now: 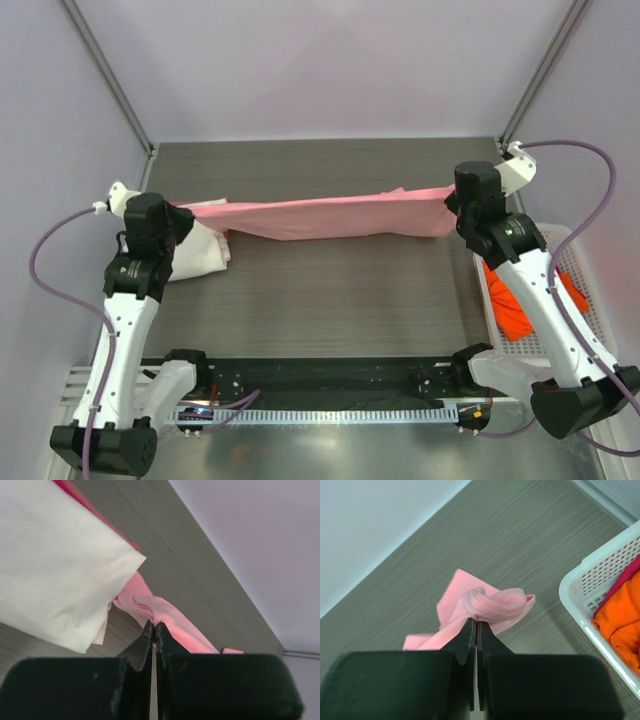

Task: Fold and stack the t-shirts
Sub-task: Fold the tshirt

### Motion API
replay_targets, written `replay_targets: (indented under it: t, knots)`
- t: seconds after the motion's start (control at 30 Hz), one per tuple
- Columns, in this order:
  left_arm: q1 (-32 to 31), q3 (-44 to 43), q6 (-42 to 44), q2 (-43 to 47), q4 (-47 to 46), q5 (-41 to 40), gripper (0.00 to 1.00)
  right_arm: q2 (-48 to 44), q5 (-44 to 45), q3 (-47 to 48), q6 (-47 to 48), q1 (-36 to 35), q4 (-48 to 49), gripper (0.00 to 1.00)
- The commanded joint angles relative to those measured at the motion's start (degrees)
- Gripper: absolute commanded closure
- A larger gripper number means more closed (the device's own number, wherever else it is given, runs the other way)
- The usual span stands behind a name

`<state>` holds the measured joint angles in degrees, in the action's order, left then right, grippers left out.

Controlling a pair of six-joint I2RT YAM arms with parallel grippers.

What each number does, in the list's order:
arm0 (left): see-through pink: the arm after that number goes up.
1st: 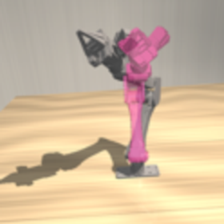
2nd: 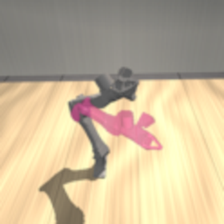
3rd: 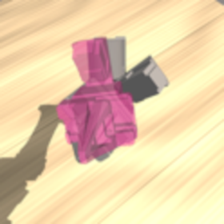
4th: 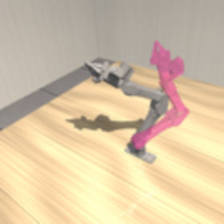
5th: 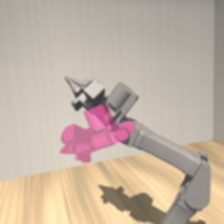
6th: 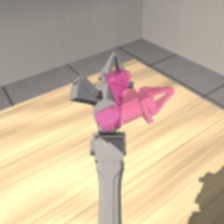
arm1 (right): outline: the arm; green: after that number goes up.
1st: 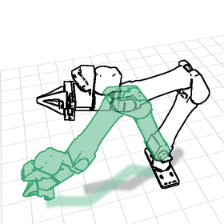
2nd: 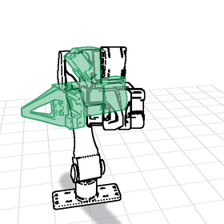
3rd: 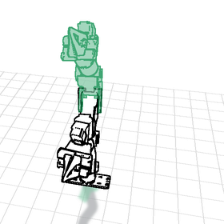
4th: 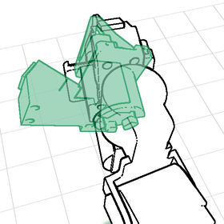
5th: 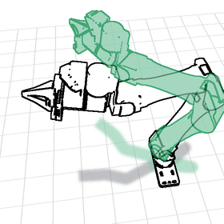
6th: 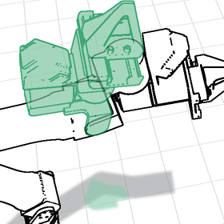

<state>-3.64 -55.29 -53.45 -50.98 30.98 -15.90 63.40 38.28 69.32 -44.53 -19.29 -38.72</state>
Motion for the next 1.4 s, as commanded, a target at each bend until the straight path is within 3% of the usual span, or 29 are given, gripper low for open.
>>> replay_targets:
  t: [0.0,0.23,0.4,0.63,0.77,0.83,0.97,1.0,1.13,1.2,1.27,1.37]
  knots:
    - [0.7,-6.4,3.3,3.4,7.8,-1.6,1.0,-5.1,-2.1,5.7,4.9,0.4,-5.7,0.99]
    - [0.7,-16.9,3.0,6.8,13.9,4.5,1.0,-11.6,-9.2,15.7,7.4,0.4,-10.2,0.99]
    - [0.7,-24.7,4.1,2.0,15.7,5.1,1.0,-10.2,-4.5,22.6,9.6,0.4,-11.4,0.99]
    - [0.7,-35.2,5.3,-12.7,14.0,7.0,1.0,1.4,-2.0,25.3,11.4,0.7,-7.1,0.99]
    - [0.7,-38.8,4.2,-20.8,10.3,8.6,1.0,11.9,-10.6,27.8,9.9,6.0,-2.4,0.99]
    - [0.8,-41.4,4.2,-26.5,9.5,10.0,1.0,15.6,-19.0,32.2,8.6,9.3,-1.5,0.99]
    - [1.3,-54.4,5.0,-36.5,12.3,10.3,1.0,23.9,-28.8,43.3,6.5,16.6,-1.4,0.99]
    - [1.4,-63.4,5.7,-38.6,13.8,9.9,1.0,26.8,-30.1,45.7,6.1,17.6,-1.4,0.99]
    - [5.1,-81.6,4.3,-50.4,18.3,14.5,1.0,34.5,-37.5,60.8,3.8,22.0,-3.7,0.99]
    - [6.7,-83.0,2.7,-52.0,17.0,18.6,1.0,36.5,-41.4,63.1,3.3,23.5,-4.0,0.99]
    - [7.4,-77.7,2.6,-51.0,12.6,21.3,1.0,36.8,-43.3,60.8,3.0,23.9,-3.3,0.99]
    - [7.4,-59.6,3.2,-45.6,2.5,22.6,1.0,34.1,-45.0,50.0,2.8,24.0,1.5,0.99]
